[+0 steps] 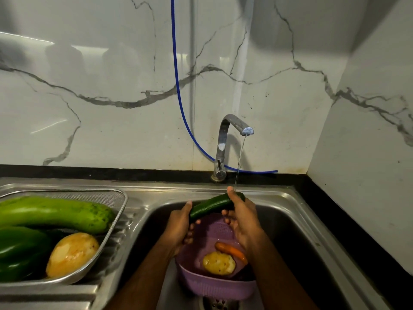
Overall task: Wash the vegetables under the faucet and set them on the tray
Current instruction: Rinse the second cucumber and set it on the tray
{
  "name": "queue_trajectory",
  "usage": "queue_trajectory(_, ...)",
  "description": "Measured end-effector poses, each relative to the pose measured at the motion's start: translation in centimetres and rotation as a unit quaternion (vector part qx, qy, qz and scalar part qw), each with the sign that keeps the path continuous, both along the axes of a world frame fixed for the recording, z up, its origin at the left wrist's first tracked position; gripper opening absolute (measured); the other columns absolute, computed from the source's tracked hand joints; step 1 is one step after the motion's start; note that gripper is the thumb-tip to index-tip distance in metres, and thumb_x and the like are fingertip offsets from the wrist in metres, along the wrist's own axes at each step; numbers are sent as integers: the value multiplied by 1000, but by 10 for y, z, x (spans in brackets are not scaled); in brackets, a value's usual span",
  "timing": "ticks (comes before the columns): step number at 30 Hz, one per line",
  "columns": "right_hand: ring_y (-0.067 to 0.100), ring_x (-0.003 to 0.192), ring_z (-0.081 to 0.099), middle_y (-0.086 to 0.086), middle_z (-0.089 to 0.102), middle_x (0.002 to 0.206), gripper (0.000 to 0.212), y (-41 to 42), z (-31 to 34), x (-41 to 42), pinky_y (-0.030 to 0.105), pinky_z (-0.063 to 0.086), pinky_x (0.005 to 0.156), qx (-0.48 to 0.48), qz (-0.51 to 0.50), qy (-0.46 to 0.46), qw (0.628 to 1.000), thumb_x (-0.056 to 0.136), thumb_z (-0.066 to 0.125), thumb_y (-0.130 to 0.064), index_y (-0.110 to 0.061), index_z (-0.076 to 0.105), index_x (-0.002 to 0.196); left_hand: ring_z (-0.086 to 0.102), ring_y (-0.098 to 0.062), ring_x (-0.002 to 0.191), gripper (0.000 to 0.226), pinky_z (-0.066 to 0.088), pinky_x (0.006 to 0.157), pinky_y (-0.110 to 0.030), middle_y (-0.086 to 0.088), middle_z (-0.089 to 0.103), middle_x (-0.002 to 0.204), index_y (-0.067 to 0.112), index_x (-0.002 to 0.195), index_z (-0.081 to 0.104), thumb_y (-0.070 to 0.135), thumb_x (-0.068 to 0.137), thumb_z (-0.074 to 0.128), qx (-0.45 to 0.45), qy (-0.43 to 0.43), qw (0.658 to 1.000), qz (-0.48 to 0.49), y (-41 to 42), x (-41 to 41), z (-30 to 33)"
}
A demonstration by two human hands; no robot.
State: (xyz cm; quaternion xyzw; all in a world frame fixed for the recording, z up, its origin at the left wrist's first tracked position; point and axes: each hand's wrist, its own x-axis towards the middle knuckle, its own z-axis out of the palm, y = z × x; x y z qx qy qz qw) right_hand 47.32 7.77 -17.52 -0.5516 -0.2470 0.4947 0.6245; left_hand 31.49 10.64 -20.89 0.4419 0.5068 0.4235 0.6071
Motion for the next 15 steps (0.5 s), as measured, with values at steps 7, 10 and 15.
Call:
queue_trajectory(7, 20, 96, 71, 6, 73, 105, 32, -10, -1, 5, 32, 60, 79, 26, -4, -198, 980, 92, 73, -43, -20, 66, 113, 61, -12, 50, 42, 47, 46, -22, -11, 72, 76, 24, 111, 69, 28, 110, 28, 100, 192, 970, -112, 2, 8, -19)
queue_trajectory(10, 18, 98, 69, 3, 72, 105, 25, -8, -1, 7, 38, 60, 88, 25, -11, -220, 975, 91, 75, -42, -23, 67, 106, 62, -17, 57, 47, 44, 52, -25, -14, 70, 79, 8, 105, 70, 36, 108, 32, 78, 243, 958, -131, 4, 13, -26)
queue_trajectory(15, 10, 97, 64, -2, 67, 103, 22, -8, 4, 4, 20, 49, 74, 53, 4, -266, 963, 93, 73, -41, -23, 63, 103, 63, -16, 60, 53, 45, 61, -29, -17, 73, 85, 8, 104, 70, 42, 107, 29, 57, 249, 954, -154, 0, 12, -26)
